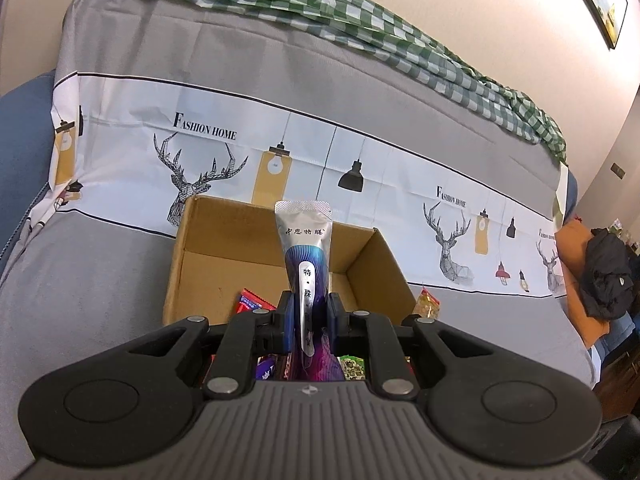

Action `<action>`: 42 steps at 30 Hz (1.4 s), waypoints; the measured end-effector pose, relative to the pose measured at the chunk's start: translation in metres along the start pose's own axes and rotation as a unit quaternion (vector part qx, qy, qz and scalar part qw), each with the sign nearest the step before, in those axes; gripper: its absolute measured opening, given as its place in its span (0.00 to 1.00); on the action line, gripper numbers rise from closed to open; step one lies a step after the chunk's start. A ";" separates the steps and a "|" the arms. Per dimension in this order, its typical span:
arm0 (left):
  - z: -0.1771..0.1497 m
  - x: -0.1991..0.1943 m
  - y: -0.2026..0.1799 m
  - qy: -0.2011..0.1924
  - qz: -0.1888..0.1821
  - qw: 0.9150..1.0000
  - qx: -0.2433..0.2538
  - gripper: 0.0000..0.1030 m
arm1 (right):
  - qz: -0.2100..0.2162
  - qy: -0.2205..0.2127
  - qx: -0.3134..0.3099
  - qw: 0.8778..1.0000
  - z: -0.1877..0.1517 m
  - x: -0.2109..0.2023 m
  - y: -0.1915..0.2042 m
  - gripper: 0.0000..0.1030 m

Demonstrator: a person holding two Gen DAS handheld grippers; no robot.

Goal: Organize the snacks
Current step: 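Lift and carry the purple packet and red-gold candy over the box, then open both tools to drop the purple packet and candy into box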

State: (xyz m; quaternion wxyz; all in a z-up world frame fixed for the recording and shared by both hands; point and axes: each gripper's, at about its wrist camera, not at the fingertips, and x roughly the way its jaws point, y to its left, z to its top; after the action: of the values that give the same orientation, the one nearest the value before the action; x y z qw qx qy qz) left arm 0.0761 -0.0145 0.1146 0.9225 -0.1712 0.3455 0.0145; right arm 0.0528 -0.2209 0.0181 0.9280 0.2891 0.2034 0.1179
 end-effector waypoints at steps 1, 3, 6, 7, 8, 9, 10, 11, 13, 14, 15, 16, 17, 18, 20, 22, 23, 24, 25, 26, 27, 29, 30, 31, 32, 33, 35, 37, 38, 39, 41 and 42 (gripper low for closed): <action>0.000 0.000 -0.001 0.000 0.000 1.000 0.001 0.17 | 0.000 0.000 0.000 1.000 0.000 0.000 0.000 0.18; 0.000 0.000 -0.002 0.001 -0.002 1.000 0.001 0.17 | 0.001 0.000 0.000 1.000 0.000 0.000 0.000 0.18; 0.000 0.001 -0.004 0.001 -0.003 1.000 0.004 0.17 | 0.000 0.000 0.002 1.000 0.000 0.000 0.000 0.18; 0.000 0.001 -0.005 0.001 -0.004 1.000 0.005 0.17 | 0.000 0.000 0.001 1.000 0.000 0.001 0.000 0.18; 0.001 0.001 -0.005 0.001 -0.005 1.000 0.005 0.17 | 0.000 0.000 0.002 1.000 0.000 0.001 0.000 0.18; 0.001 0.001 -0.006 0.001 -0.006 1.000 0.006 0.17 | 0.000 0.001 0.003 1.000 0.000 0.001 -0.001 0.18; 0.001 0.001 -0.007 0.000 -0.006 1.000 0.006 0.17 | 0.000 0.001 0.004 1.000 0.000 0.001 -0.001 0.18; 0.002 0.002 -0.007 0.000 -0.007 1.000 0.007 0.17 | -0.001 0.000 0.004 1.000 0.000 0.001 0.000 0.18; 0.002 0.003 -0.008 0.000 -0.008 1.000 0.009 0.17 | 0.000 -0.001 0.004 1.000 0.000 0.001 -0.001 0.18; 0.003 0.003 -0.009 0.000 -0.009 1.000 0.009 0.17 | -0.001 -0.002 0.004 1.000 0.000 0.001 -0.001 0.18; 0.003 0.003 -0.010 -0.001 -0.010 1.000 0.009 0.17 | -0.002 -0.003 0.003 1.000 0.000 0.001 -0.001 0.18; 0.003 0.003 -0.011 -0.002 -0.012 1.000 0.009 0.17 | -0.002 -0.003 0.004 1.000 0.000 0.000 -0.001 0.18; 0.002 0.003 -0.012 -0.004 -0.015 1.000 0.009 0.18 | -0.003 -0.005 0.004 1.000 0.000 0.000 -0.001 0.18; 0.001 0.002 -0.013 -0.007 -0.020 1.000 0.010 0.19 | -0.005 -0.006 0.003 1.000 0.000 -0.001 -0.002 0.18; -0.001 0.000 -0.013 -0.017 -0.025 1.000 0.009 0.26 | -0.007 -0.006 0.005 1.000 0.000 -0.001 -0.003 0.18; -0.002 -0.003 -0.012 -0.021 -0.032 0.999 0.004 0.39 | -0.013 -0.002 0.002 1.000 0.000 0.000 -0.003 0.24; -0.003 -0.005 -0.011 -0.023 -0.034 0.999 0.003 0.39 | -0.024 -0.004 0.000 1.000 0.000 0.000 -0.003 0.31; -0.005 -0.007 -0.010 -0.024 -0.034 0.999 0.005 0.39 | -0.031 -0.007 0.001 0.999 0.000 -0.001 -0.004 0.45; -0.007 -0.010 -0.009 -0.026 -0.030 0.999 0.007 0.39 | -0.035 -0.010 0.006 0.999 0.001 -0.002 -0.005 0.47; -0.010 -0.013 -0.007 -0.028 -0.028 0.999 0.007 0.41 | -0.037 -0.012 0.008 0.999 0.001 -0.003 -0.007 0.48; -0.014 -0.017 -0.005 -0.031 -0.026 0.999 0.006 0.42 | -0.038 -0.012 0.008 0.999 0.001 -0.004 -0.007 0.48; -0.021 -0.026 0.001 -0.038 -0.022 0.999 0.002 0.50 | -0.037 -0.010 0.006 0.999 0.001 -0.004 -0.007 0.52; -0.027 -0.032 0.003 -0.044 -0.016 0.999 0.004 0.53 | -0.038 -0.011 0.003 0.999 0.001 -0.005 -0.006 0.56; -0.033 -0.039 0.005 -0.050 -0.010 0.999 0.008 0.60 | -0.039 -0.012 0.000 0.999 0.000 -0.006 -0.005 0.61; -0.039 -0.045 0.008 -0.053 -0.008 0.998 0.011 0.64 | -0.039 -0.012 -0.003 0.999 0.000 -0.007 -0.004 0.64; -0.046 -0.052 0.011 -0.054 -0.010 0.998 0.014 0.66 | -0.038 -0.012 -0.006 0.999 0.000 -0.008 -0.003 0.72; -0.059 -0.064 0.017 -0.054 -0.014 0.998 0.014 0.73 | -0.038 -0.009 -0.015 0.999 -0.001 -0.010 -0.001 0.86; -0.072 -0.075 0.023 -0.055 -0.010 0.998 0.016 0.75 | -0.040 -0.013 -0.028 0.999 -0.001 -0.014 0.003 0.96; -0.078 -0.081 0.025 -0.055 -0.005 0.998 0.020 0.78 | -0.040 -0.014 -0.036 0.998 -0.001 -0.017 0.005 0.98; -0.084 -0.085 0.026 -0.055 -0.001 0.998 0.024 0.79 | -0.040 -0.015 -0.044 0.998 -0.001 -0.019 0.007 0.99; -0.094 -0.092 0.028 -0.057 0.002 0.998 0.034 0.79 | -0.035 -0.008 -0.062 0.997 0.000 -0.022 0.011 0.99; -0.099 -0.094 0.029 -0.057 0.004 0.998 0.040 0.80 | -0.030 0.002 -0.069 0.997 0.000 -0.022 0.013 0.99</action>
State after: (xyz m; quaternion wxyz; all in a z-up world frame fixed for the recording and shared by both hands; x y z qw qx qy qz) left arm -0.0621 -0.0111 0.0972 0.9466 -0.1320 0.2937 0.0139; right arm 0.0321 -0.2178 0.0324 0.9486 0.2175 0.2052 0.1041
